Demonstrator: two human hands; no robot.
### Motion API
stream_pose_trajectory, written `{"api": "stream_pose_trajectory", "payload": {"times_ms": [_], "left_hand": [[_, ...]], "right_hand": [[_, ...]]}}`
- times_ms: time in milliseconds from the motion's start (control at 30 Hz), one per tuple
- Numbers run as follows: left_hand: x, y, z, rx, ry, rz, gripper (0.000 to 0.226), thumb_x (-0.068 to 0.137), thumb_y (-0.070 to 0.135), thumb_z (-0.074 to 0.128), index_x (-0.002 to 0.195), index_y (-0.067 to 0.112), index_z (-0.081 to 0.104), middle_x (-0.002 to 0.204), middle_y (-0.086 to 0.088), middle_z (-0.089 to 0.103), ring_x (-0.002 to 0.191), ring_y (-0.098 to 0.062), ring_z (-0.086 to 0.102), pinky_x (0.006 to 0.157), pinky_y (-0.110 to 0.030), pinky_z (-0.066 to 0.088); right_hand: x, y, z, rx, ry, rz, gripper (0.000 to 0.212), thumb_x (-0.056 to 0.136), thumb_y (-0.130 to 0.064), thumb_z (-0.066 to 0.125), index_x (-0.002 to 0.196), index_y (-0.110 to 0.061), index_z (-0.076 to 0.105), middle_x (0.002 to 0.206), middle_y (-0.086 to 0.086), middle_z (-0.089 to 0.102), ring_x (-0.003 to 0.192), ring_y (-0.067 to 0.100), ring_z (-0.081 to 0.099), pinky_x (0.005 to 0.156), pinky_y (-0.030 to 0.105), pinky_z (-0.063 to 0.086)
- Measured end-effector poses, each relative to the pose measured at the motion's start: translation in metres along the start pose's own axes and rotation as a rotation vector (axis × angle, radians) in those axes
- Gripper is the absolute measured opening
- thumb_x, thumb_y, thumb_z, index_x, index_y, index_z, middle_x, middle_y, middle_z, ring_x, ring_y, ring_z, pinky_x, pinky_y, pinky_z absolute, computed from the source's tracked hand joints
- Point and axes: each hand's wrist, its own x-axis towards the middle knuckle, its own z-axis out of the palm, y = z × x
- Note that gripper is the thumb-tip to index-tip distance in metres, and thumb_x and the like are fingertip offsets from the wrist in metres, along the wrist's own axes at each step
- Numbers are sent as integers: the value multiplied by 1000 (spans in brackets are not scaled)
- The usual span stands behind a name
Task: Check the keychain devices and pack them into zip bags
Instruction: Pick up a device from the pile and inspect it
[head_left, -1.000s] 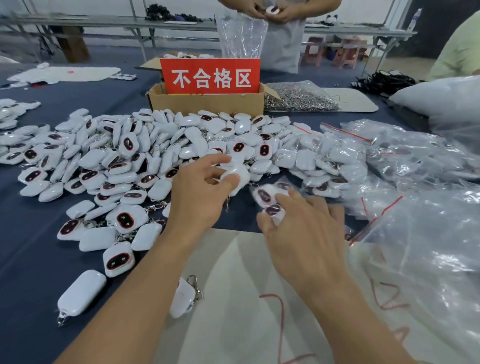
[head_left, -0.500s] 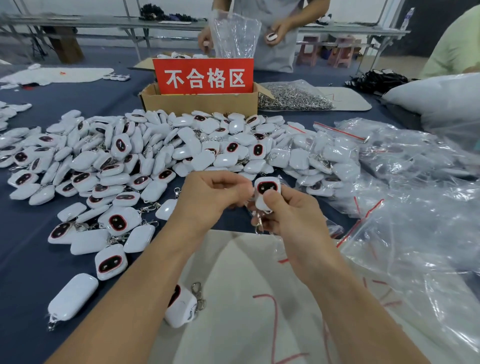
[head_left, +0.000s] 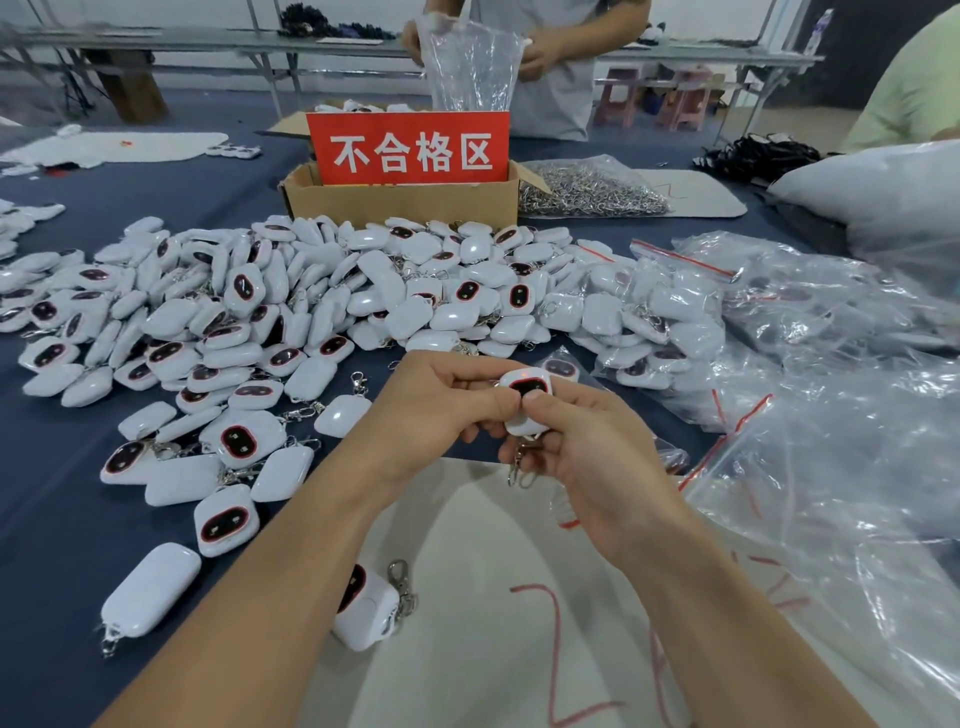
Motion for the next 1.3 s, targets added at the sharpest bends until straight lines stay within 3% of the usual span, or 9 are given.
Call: {"api": "stream_pose_trajectory", "payload": {"times_ms": [200, 367, 600, 833, 900, 967, 1100, 1200, 1300], "left_hand": [[3, -1, 8, -20, 193, -33, 14, 81, 10, 80, 83, 22, 86, 61, -2, 66, 54, -11, 53, 50, -16, 42], [-1, 5, 10, -21, 123, -22, 14, 84, 6, 77, 84, 17, 85, 58, -4, 65, 50, -12, 53, 49, -15, 42], [-4, 7, 4, -3, 86, -4, 21, 87, 1, 72, 91, 18, 85, 55, -3, 64, 46, -6, 53, 51, -13, 42], [-1, 6, 8, 12, 169, 41, 19, 75, 27, 78, 91, 34, 84, 66, -7, 63, 60, -13, 52, 56, -21, 44], [-2, 6, 12, 117, 329, 87, 11, 76, 31, 82, 84, 37, 83, 62, 5, 65, 58, -9, 53, 60, -25, 47], [-8, 8, 20, 347, 363, 149, 8, 71, 45, 80, 76, 38, 78, 64, 11, 69, 57, -4, 56, 62, -26, 52], [-24, 15, 59, 805, 21, 202, 48, 57, 77, 67, 93, 46, 68, 87, 22, 66, 80, 2, 59, 71, -27, 49], [-23, 7, 71, 1069, 31, 213, 34, 75, 65, 68, 103, 46, 67, 90, 20, 67, 90, -4, 62, 73, -28, 45], [-19, 2, 63, 872, 151, 80, 10, 80, 44, 73, 90, 46, 73, 80, 23, 70, 79, -2, 63, 69, -22, 47]], "right_hand": [[1, 0, 1, 52, -109, 14, 19, 92, 8, 51, 98, 11, 68, 80, 16, 70, 61, 23, 61, 54, 26, 46], [2, -1, -1, 76, -103, 19, 20, 92, 10, 49, 101, 17, 65, 77, 17, 68, 60, 23, 62, 52, 25, 47], [0, 0, 0, -25, -111, -59, 19, 98, 8, 52, 93, 7, 71, 81, 20, 69, 60, 20, 61, 54, 25, 49], [-5, -8, 0, 48, -54, -100, 23, 98, 5, 54, 97, -4, 75, 80, 15, 73, 61, 20, 64, 56, 26, 54], [-4, -13, -7, 19, 146, -165, 21, 96, 3, 56, 102, -12, 70, 79, 11, 77, 56, 18, 64, 52, 26, 53], [-2, -19, -22, -109, 378, -232, 17, 94, -1, 61, 101, -17, 61, 76, 6, 78, 50, 15, 62, 48, 26, 50], [-3, -28, -45, -193, 556, -274, 8, 87, -14, 68, 90, -17, 61, 62, 3, 73, 42, 13, 53, 48, 28, 41], [-7, -31, -46, -162, 576, -272, 16, 87, -17, 70, 72, -21, 66, 52, 3, 63, 42, 11, 51, 47, 26, 38], [-11, -37, -45, -47, 459, -265, 23, 83, -13, 68, 60, -18, 65, 51, 9, 55, 40, 14, 39, 41, 21, 29]]}}
